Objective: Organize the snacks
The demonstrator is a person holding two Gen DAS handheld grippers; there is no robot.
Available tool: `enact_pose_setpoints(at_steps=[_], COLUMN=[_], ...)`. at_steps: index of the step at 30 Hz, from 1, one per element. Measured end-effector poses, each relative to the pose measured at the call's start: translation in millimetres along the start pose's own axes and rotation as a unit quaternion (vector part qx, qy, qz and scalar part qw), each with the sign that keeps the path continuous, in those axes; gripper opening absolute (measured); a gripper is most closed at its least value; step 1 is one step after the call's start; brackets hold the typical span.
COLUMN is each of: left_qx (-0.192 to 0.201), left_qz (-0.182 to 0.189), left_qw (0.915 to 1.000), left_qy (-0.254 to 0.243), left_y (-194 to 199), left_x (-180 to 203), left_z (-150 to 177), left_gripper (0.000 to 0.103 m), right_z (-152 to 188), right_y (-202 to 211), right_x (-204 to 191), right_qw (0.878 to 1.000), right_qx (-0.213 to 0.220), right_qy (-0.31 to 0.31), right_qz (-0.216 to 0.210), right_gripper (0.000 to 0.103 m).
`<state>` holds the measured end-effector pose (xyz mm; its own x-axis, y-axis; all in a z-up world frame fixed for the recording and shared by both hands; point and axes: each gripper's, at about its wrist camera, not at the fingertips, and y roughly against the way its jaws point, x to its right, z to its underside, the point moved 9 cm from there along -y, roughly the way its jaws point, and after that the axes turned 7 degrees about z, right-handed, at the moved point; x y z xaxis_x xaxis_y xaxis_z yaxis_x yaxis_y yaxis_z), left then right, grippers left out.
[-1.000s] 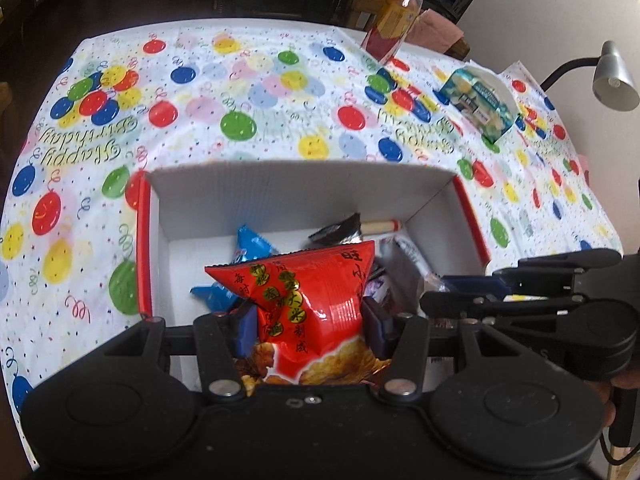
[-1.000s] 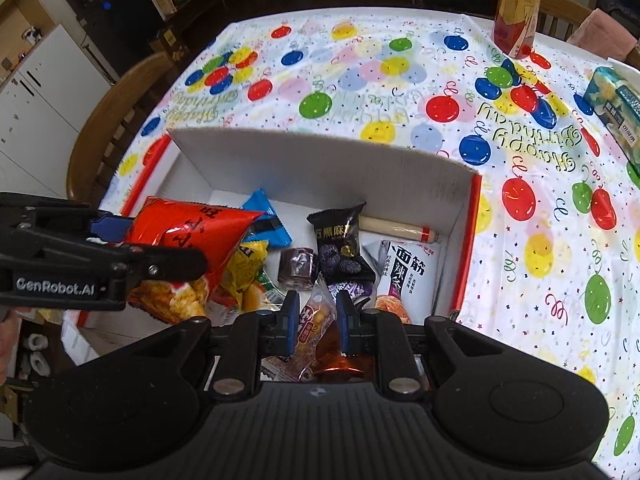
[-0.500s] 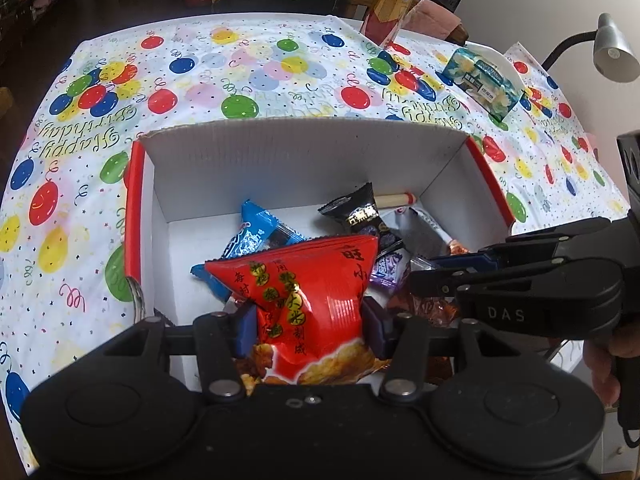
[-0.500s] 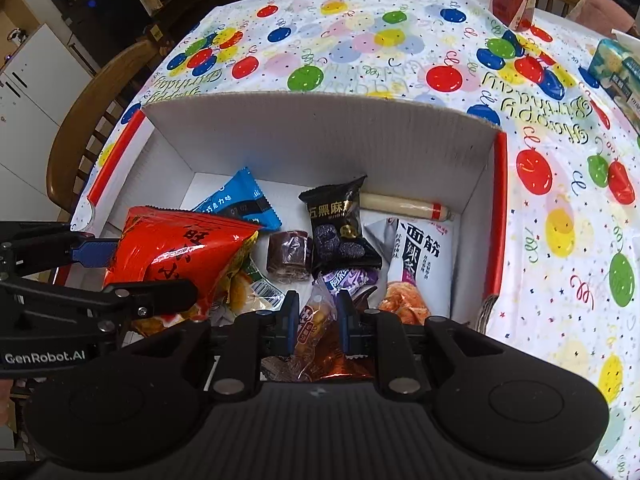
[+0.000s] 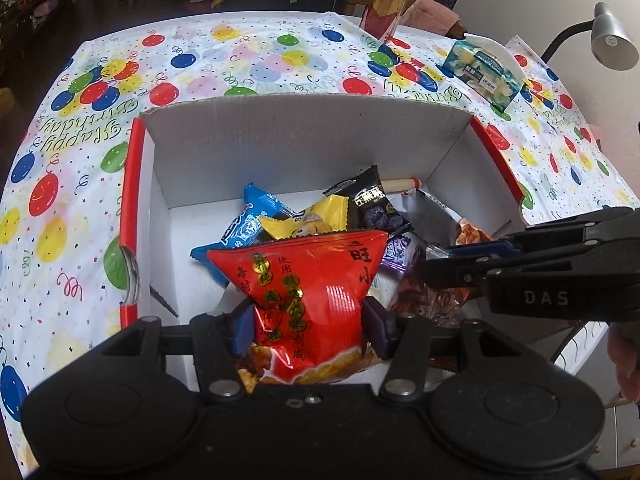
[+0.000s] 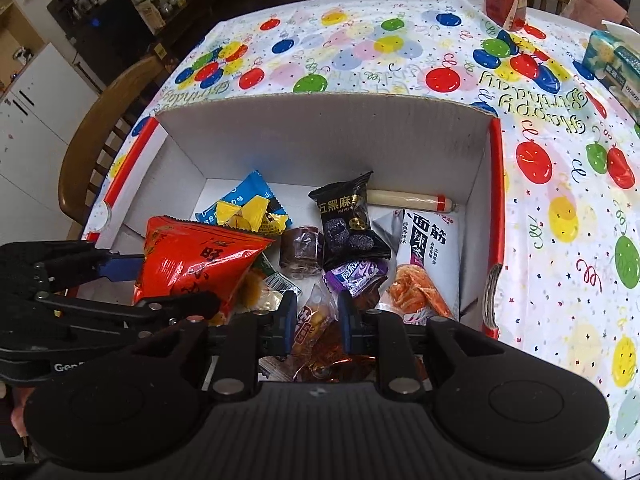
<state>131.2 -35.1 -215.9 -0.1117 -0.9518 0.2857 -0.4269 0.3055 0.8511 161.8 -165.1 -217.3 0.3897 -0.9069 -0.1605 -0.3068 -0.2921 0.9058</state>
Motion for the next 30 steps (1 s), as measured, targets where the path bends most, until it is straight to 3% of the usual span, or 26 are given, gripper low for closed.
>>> enact_pose_setpoints(at_steps=[7,9,10,11,16,19,24,29,30], left_qx=[0.009,0.015,0.019,0.025,0.040,0.048,0.067,0.095,0.101], left_qz=[0.006,0.009,0.004,-0.002,-0.002,-0.003,-0.001,-0.009,-0.009], left_qw=[0.9999,0.9997,0.9995,0.9992,0.9982,0.9975,0.9960,0.9934,0.9929], left_qy=[-0.013,-0.019,-0.024,-0.031,-0.044,-0.052,-0.059,-0.064,-0.062], left_y=[4.2,7.3,9.2,12.0,23.3,31.4,49.6,72.4,77.2], left_x=[4.6,8.5,10.2,11.5,19.7,24.1,31.0,34.4,34.8], left_z=[3.9,4.5,4.7,4.7,4.9,4.6,2.9,-0.2,-0.7], left_gripper=[0.068,0.076,0.085,0.088,0.089,0.092,0.095,0.101,0.102], right_z=[2.8,4.1,4.5,4.8,7.3,9.5,14.9,21.4,23.2], right_y=[17.0,22.9,26.3,30.3,49.8,61.9,83.2,106.3,110.6], right_x=[3.9,5.8,6.7,7.2,7.6,7.0,4.9,3.4,2.6], right_qw=[0.999,0.999,0.999,0.998,0.997,0.996,0.993,0.988,0.987], right_qx=[0.024,0.030,0.035,0.041,0.063,0.076,0.100,0.138,0.145], right_qy=[-0.019,-0.028,-0.032,-0.035,-0.043,-0.048,-0.051,-0.056,-0.056], right_qz=[-0.011,-0.016,-0.017,-0.019,-0.026,-0.030,-0.036,-0.042,-0.044], right_gripper=[0.030,0.039,0.052,0.062,0.066,0.082,0.083,0.103,0.103])
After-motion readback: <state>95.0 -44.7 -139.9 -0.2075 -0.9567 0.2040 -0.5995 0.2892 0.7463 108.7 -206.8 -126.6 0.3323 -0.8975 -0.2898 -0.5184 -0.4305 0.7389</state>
